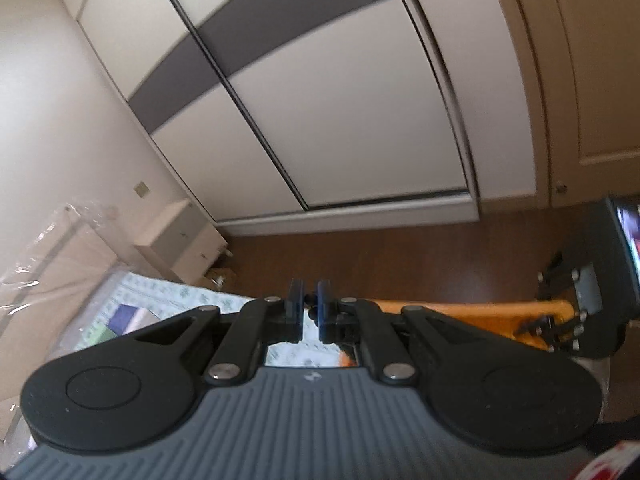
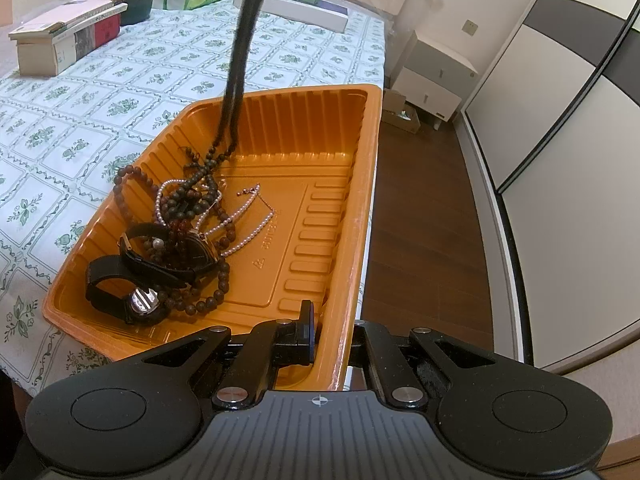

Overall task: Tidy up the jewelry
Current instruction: 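Lower the black necklace into the tray and open the left tool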

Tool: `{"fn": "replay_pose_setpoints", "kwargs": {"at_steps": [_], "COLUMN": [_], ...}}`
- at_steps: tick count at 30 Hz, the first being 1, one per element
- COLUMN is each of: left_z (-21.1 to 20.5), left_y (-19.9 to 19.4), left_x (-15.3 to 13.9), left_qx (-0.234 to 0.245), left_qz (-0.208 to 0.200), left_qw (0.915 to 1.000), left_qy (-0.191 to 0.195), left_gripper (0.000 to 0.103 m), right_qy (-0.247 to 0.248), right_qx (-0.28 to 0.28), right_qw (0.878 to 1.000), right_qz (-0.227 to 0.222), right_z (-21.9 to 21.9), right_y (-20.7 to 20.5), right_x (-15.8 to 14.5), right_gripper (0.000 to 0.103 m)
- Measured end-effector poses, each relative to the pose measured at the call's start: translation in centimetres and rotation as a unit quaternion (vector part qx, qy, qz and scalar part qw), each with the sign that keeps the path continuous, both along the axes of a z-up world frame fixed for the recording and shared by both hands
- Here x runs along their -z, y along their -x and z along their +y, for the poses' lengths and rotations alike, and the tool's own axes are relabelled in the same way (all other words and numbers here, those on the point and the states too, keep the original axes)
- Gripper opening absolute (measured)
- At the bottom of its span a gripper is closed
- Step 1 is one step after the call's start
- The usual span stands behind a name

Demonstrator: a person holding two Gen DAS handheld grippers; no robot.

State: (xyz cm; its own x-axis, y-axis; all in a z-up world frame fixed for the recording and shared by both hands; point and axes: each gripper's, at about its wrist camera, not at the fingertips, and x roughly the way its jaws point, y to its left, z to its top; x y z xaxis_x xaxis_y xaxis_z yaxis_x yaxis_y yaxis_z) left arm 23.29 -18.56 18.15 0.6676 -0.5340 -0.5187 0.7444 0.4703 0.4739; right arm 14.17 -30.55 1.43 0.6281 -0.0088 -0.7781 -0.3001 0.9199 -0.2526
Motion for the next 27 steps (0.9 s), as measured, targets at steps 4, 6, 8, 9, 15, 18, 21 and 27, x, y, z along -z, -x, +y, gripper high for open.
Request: {"fn": "replay_pose_setpoints", "kwargs": {"at_steps": [4,6,8,9,15,18,21,27], "left_z": [-0.3,-0.4,-0.5,-0.4,-0.7,-0.9,-1.3,-1.4], "left_y": [-0.2,-0.3,-0.5,-0.7,-2.2,-2.9,-3.3,-3.5], "left_x": [2.5,3.7,4.9,5.4,8.8,10.1,11.1,11.5], "left_qx": [0.009,0.01,0.008,0.006,-0.008,-0.014,-0.019,-0.018], "left_qz": [0.013,0.018,0.022,0.026,0.055,0.07,0.079,0.087], "left_qw": [0.9992,0.9983,0.9972,0.9968,0.9941,0.9924,0.9912,0.991], "left_qy": [-0.036,-0.054,-0.07,-0.075,-0.092,-0.1,-0.104,-0.1], "left_gripper": [0.006,0.006,0.006,0.006,0.006,0.006,0.006,0.006], "right_qy": [0.0,-0.001,-0.001,-0.002,-0.002,-0.003,-0.003,-0.004], "right_qx": [0.0,0.0,0.0,0.0,0.0,0.0,0.0,0.001], "right_qw": [1.0,1.0,1.0,1.0,1.0,1.0,1.0,1.0], "right_qz": [0.0,0.001,0.002,0.002,0.002,0.002,0.003,0.006], "right_z": [0.0,-0.1,0.0,0.0,0.1,0.0,0.0,-0.1], "right_y": [0.0,0.0,-0.1,-0.1,-0.1,-0.1,-0.2,-0.4], "right_x": [0.0,0.1,0.3,0.3,0.4,0.4,0.5,0.7], "right_gripper": [0.003,0.003,0.003,0.003,0.003,0.003,0.003,0.003]}}
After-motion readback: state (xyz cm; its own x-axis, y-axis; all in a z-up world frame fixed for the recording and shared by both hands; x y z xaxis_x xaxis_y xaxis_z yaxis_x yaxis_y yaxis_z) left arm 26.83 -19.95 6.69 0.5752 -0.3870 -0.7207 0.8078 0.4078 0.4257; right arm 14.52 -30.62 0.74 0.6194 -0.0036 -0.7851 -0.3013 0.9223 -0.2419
